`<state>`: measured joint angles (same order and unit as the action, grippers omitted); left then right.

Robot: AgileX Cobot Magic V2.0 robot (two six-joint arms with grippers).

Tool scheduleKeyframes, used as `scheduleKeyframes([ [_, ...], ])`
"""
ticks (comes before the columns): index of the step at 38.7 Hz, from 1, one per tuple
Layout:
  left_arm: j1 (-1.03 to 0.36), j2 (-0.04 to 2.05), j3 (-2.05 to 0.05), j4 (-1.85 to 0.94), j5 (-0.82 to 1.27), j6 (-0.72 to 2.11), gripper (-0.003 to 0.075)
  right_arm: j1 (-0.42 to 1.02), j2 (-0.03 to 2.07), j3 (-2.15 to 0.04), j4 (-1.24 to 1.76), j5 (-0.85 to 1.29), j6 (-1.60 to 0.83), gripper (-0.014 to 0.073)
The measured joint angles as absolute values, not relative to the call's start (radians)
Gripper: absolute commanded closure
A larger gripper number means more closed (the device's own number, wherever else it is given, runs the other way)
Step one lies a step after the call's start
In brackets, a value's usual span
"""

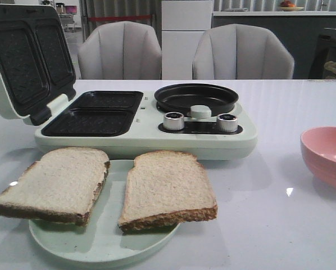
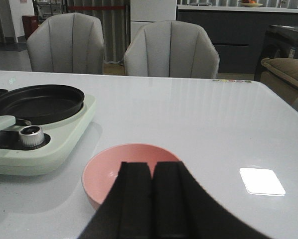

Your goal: Make breakfast with bread and shrimp

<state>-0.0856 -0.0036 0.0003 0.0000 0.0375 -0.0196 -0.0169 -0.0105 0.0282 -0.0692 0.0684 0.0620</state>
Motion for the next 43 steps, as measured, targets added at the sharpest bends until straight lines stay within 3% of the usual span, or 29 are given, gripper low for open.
scheduleKeyframes([
  [18, -0.086, -0.004, -0.009, 0.000, -0.026, -0.020, 0.0619, -0.017, -0.010, -0.022, -0.069, -0.065, 0.062, 0.0559],
  [29, -0.086, 0.019, -0.305, 0.000, 0.025, -0.020, 0.0619, -0.017, 0.043, -0.367, -0.069, 0.235, 0.062, 0.0559],
  [37, -0.086, 0.155, -0.531, 0.000, 0.236, -0.020, 0.0619, -0.017, 0.200, -0.563, -0.069, 0.451, 0.062, 0.0559],
  [43, -0.086, 0.231, -0.573, 0.000, 0.380, -0.020, 0.0619, -0.017, 0.292, -0.599, -0.069, 0.579, 0.062, 0.0559],
])
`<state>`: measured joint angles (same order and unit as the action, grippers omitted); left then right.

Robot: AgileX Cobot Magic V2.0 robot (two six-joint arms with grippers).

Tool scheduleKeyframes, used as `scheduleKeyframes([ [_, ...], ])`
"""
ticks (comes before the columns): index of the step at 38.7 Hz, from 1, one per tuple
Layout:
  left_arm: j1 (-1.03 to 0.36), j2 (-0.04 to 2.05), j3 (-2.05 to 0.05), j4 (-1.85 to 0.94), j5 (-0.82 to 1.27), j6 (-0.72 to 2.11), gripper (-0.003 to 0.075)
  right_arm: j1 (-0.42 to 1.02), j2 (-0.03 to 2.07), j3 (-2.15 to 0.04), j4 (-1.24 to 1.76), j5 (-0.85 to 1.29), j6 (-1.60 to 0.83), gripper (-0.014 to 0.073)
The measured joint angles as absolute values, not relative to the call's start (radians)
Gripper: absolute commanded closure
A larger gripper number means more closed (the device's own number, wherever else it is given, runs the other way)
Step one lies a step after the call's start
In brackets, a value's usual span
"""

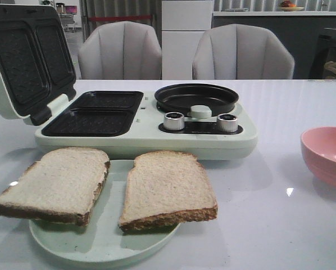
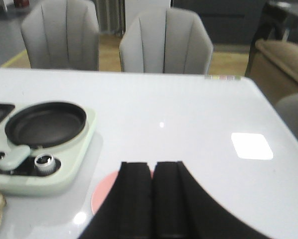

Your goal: Make breakfast with bread and shrimp

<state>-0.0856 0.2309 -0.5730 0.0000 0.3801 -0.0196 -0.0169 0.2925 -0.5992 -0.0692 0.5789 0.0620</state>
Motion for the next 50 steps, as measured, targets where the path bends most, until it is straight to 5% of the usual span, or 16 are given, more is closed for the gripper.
scheduleKeyframes([
  [19, -0.086, 0.323, -0.502, 0.000, 0.571, -0.020, 0.0605, -0.017, 0.459, -0.599, -0.050, 0.735, 0.062, 0.0542],
  [22, -0.086, 0.323, -0.501, 0.000, 0.571, -0.020, 0.0520, -0.017, 0.464, -0.599, -0.034, 0.739, 0.062, 0.0462],
  [28, -0.086, 0.323, -0.501, 0.010, 0.571, -0.020, 0.0202, -0.017, 0.464, -0.599, -0.030, 0.742, 0.062, 0.0144],
  [31, -0.086, 0.323, -0.501, 0.016, 0.571, -0.020, 0.0136, -0.017, 0.465, -0.599, -0.030, 0.742, 0.062, 0.0030],
  [40, -0.101, 0.323, -0.500, 0.000, 0.604, 0.087, 0.0137, -0.017, 0.466, -0.599, -0.028, 0.748, 0.062, -0.0008],
  [50, -0.285, 0.324, -0.500, -0.014, 0.640, 0.356, 0.0137, -0.017, 0.466, -0.599, -0.028, 0.750, 0.062, -0.0008],
])
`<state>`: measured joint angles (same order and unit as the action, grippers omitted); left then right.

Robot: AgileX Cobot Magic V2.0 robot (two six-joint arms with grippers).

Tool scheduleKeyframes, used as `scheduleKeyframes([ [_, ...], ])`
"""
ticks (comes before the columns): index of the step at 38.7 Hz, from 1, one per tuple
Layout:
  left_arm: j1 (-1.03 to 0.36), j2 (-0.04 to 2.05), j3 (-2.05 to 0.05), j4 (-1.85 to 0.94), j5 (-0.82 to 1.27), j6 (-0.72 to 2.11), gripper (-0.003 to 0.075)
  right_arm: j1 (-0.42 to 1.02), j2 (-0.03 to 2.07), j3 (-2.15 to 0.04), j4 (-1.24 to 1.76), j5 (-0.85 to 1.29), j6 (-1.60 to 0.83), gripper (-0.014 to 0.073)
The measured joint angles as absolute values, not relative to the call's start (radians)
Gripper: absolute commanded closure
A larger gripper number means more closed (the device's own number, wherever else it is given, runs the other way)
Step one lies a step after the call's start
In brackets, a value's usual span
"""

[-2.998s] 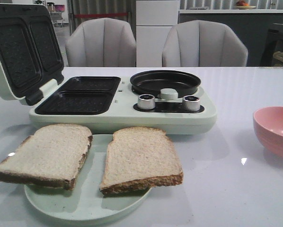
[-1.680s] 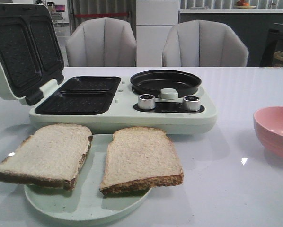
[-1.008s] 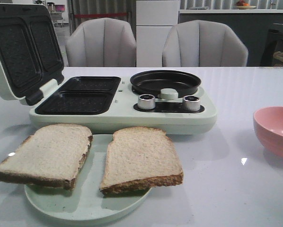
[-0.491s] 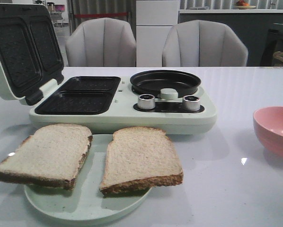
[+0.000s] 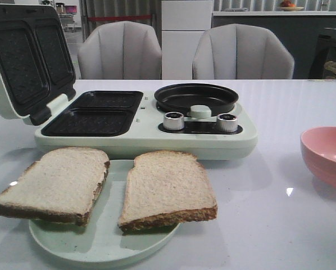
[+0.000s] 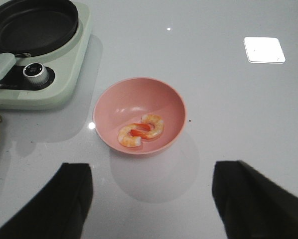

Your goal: Make breakfast with bread and shrimp

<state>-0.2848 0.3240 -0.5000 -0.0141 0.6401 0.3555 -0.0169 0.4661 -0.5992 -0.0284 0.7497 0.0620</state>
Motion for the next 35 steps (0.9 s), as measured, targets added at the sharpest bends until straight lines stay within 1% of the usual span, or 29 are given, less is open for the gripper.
scheduleKeyframes([
  [8, -0.457, 0.391, -0.496, 0.155, 0.721, 0.409, 0.0137, -0.017, 0.466, -0.599, -0.028, 0.750, 0.062, -0.0008],
  [22, -0.678, 0.590, -0.413, 0.326, 0.665, 0.407, 0.0137, -0.017, 0.466, -0.599, -0.028, 0.750, 0.062, -0.0008],
  [25, -0.723, 0.631, -0.400, 0.388, 0.663, 0.366, 0.0137, -0.017, 0.466, -0.599, -0.028, 0.750, 0.062, -0.0008],
  [35, -0.868, 0.822, -0.390, 0.715, 0.635, 0.091, 0.0138, -0.017, 0.466, -0.599, -0.028, 0.750, 0.062, -0.0008],
])
